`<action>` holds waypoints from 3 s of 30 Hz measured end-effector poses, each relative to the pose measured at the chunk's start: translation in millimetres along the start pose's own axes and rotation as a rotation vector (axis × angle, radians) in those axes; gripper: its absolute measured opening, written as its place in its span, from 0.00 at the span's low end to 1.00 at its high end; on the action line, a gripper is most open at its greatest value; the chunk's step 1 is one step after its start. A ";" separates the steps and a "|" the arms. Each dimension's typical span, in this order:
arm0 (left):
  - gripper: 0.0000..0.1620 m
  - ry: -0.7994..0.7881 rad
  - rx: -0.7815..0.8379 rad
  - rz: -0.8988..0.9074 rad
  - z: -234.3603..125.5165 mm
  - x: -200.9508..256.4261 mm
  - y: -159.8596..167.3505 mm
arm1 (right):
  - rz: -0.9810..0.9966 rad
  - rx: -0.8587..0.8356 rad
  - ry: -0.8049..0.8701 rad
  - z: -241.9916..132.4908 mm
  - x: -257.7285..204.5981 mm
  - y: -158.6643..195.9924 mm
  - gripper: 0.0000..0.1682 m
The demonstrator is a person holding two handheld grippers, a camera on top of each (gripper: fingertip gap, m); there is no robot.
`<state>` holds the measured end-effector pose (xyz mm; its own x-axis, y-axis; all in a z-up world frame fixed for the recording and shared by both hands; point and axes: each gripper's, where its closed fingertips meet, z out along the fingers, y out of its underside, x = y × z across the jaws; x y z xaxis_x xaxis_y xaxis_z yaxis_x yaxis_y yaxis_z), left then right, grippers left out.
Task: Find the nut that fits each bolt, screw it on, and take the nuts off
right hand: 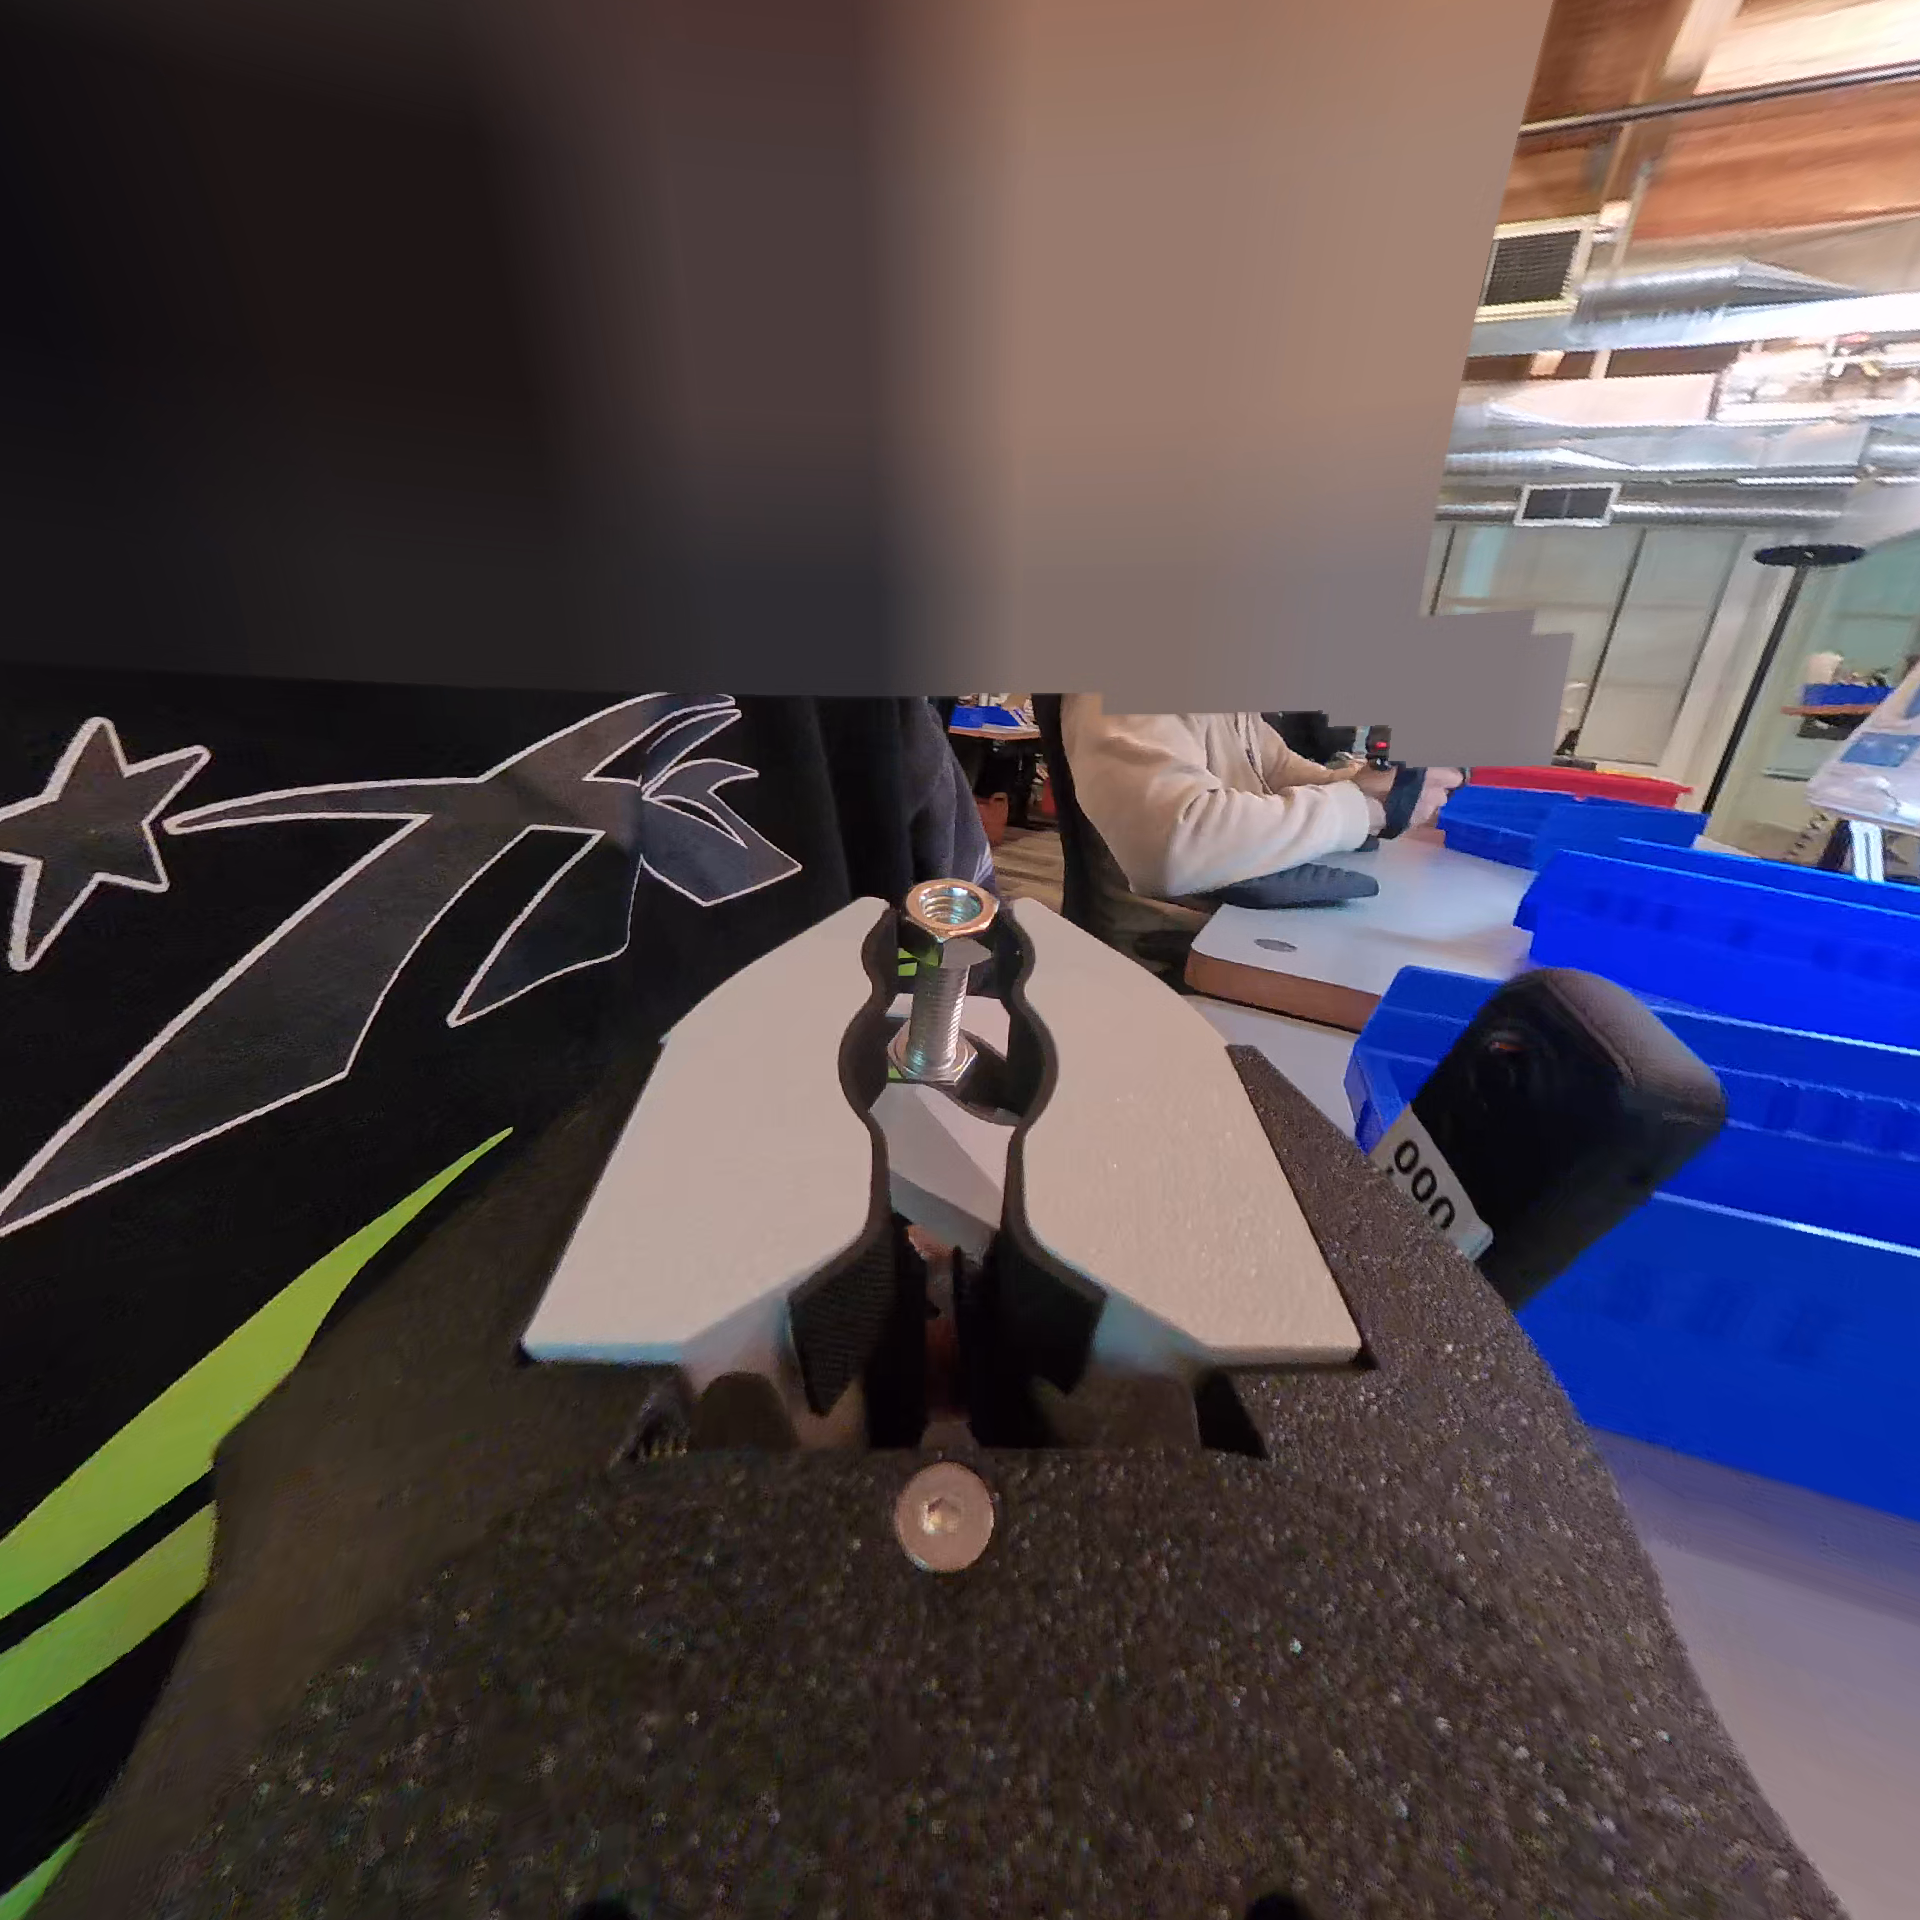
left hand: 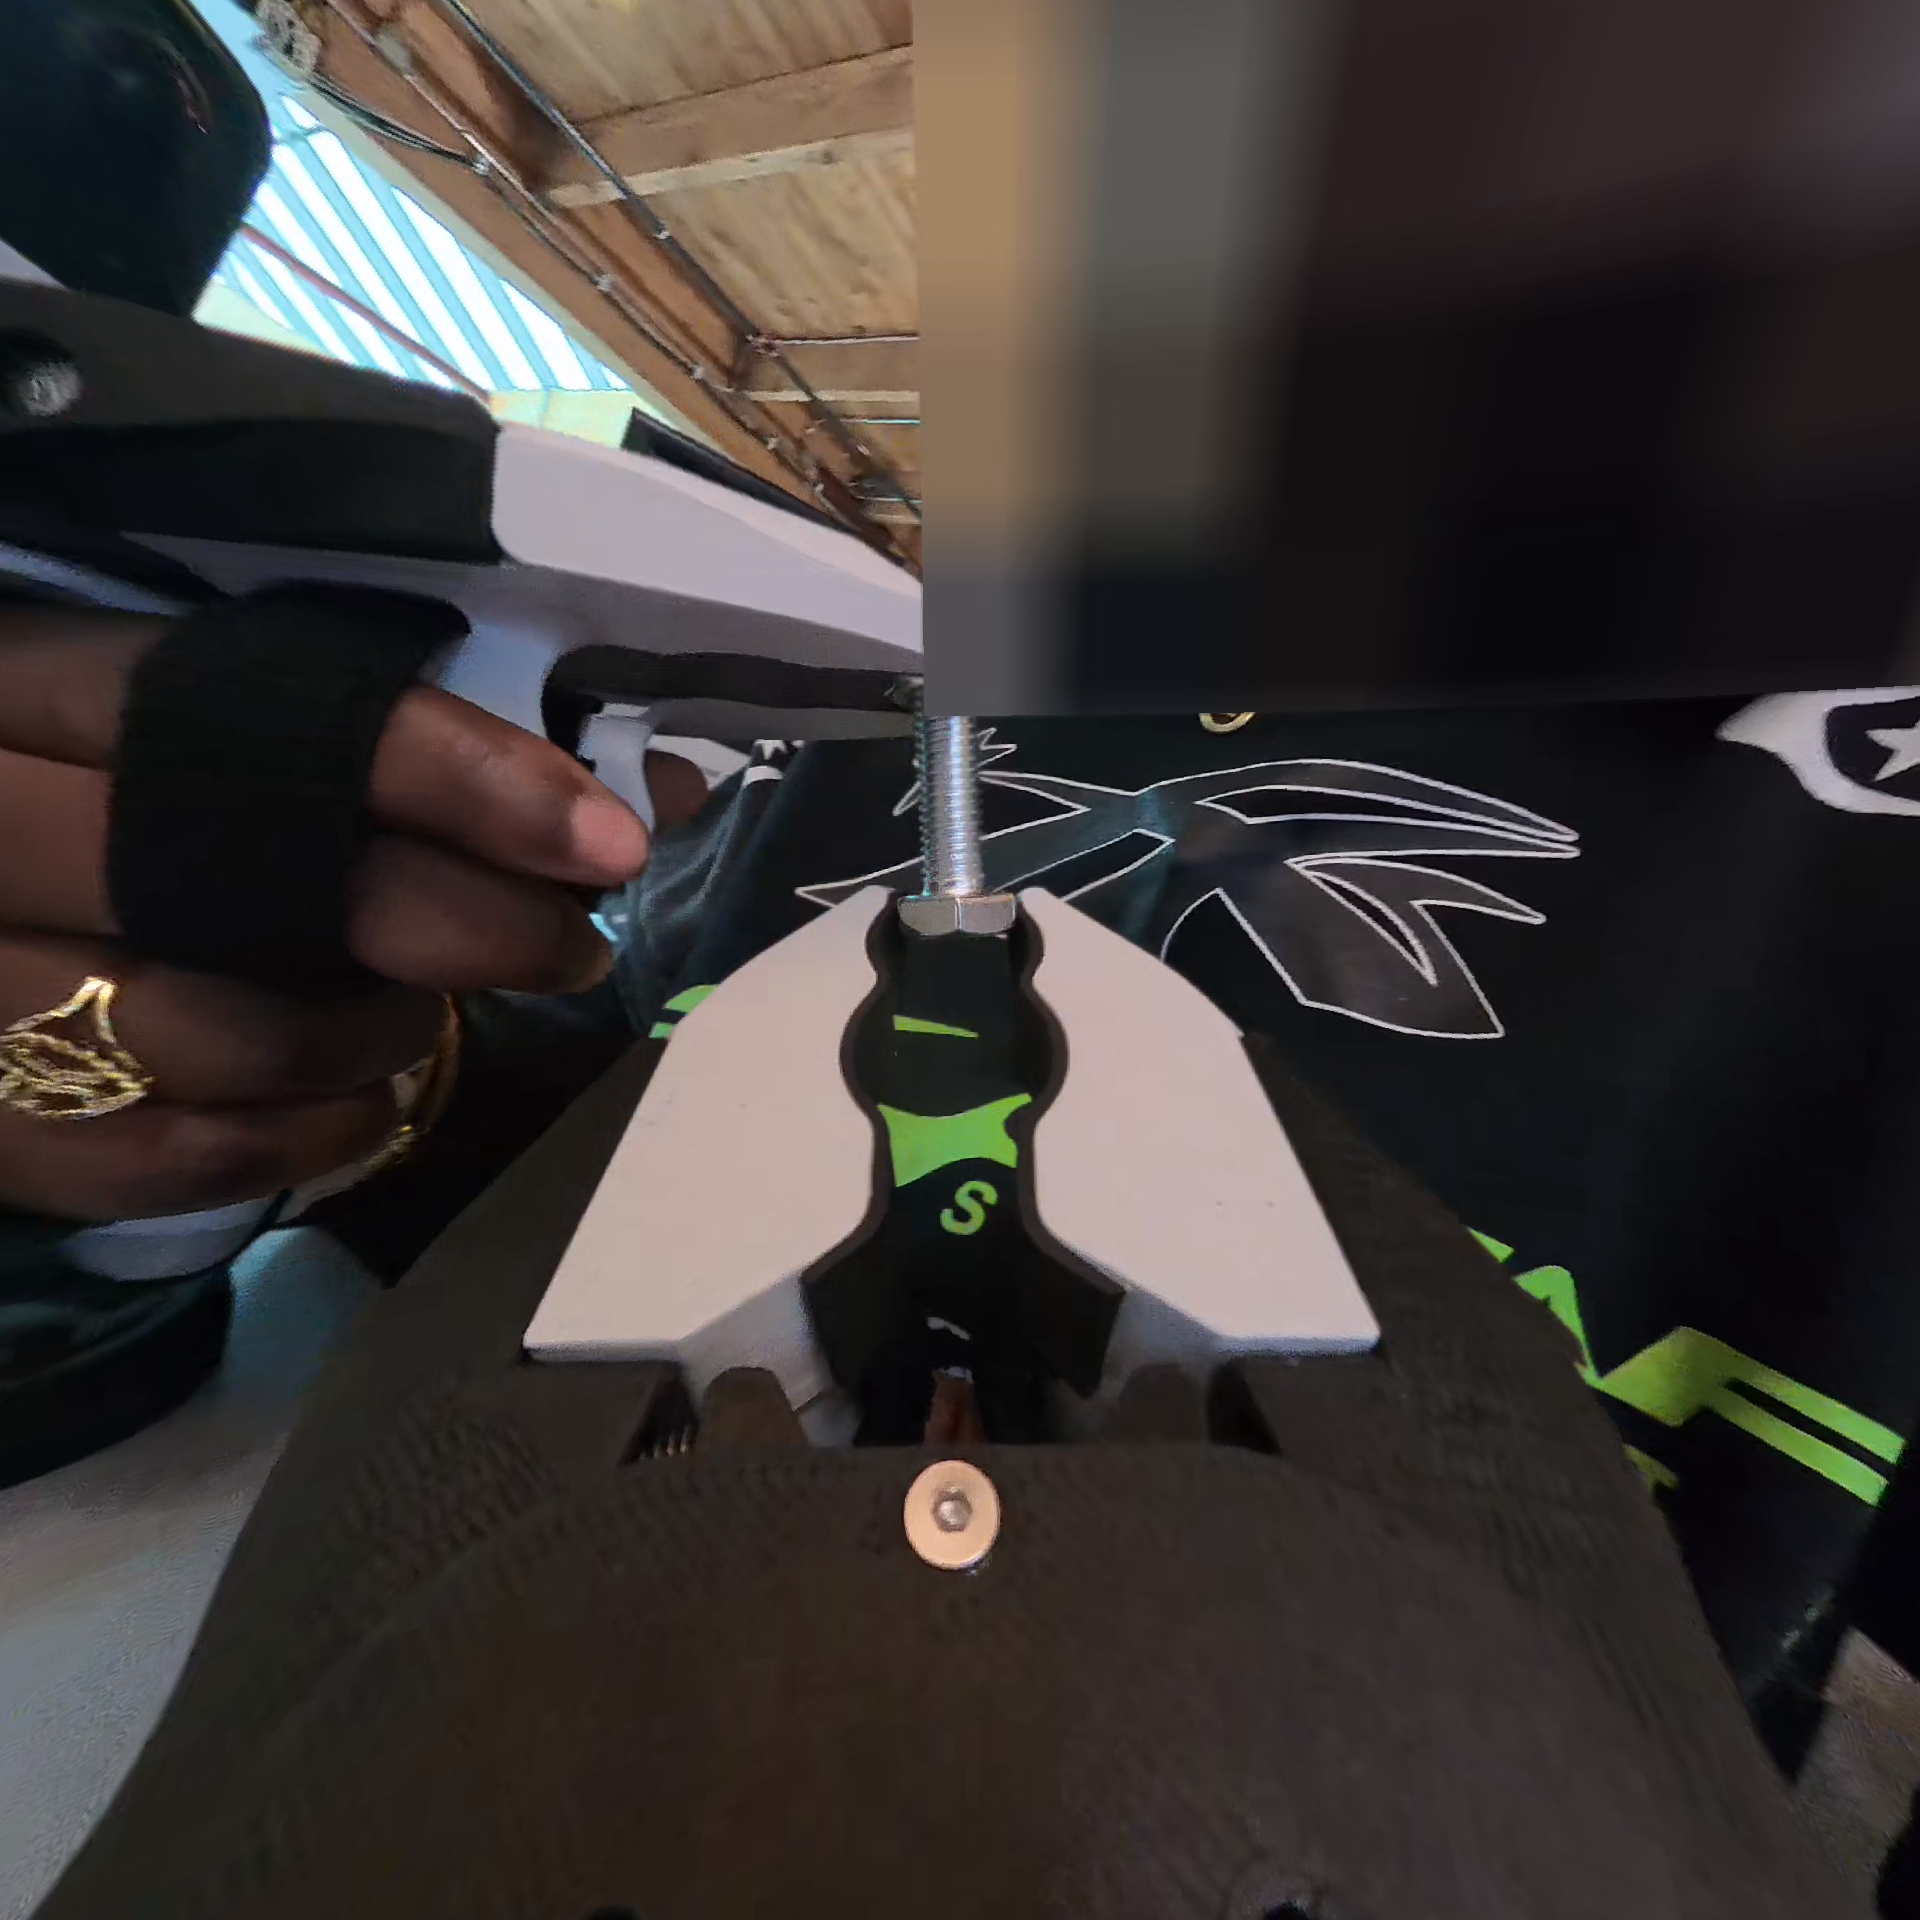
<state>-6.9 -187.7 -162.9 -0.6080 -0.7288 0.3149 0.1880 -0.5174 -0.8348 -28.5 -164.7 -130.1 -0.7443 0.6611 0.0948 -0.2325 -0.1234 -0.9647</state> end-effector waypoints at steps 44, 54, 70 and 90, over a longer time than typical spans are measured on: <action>0.11 -1.017 0.048 0.598 -77.7 -79.3 -50.9 | -0.016 -0.049 0.787 -48.9 83.4 2.0 0.11; 0.12 -0.684 0.109 0.405 -48.5 -59.9 -40.6 | -0.097 0.061 0.599 -55.9 45.6 -46.0 0.11; 0.12 -0.876 0.107 0.511 -68.0 -71.3 -50.4 | 0.300 -0.823 1.815 -424.0 10.8 -11.0 0.11; 0.12 -0.877 0.074 0.503 -67.8 -75.5 -45.5 | 0.831 -1.111 1.703 -469.8 -14.7 81.1 0.12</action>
<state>-21.8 -78.7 -179.2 0.3299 -0.9266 0.1802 0.3318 -0.0648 -0.9411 257.7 163.3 -325.1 0.7907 0.6094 0.0582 0.5709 -0.6997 -0.4294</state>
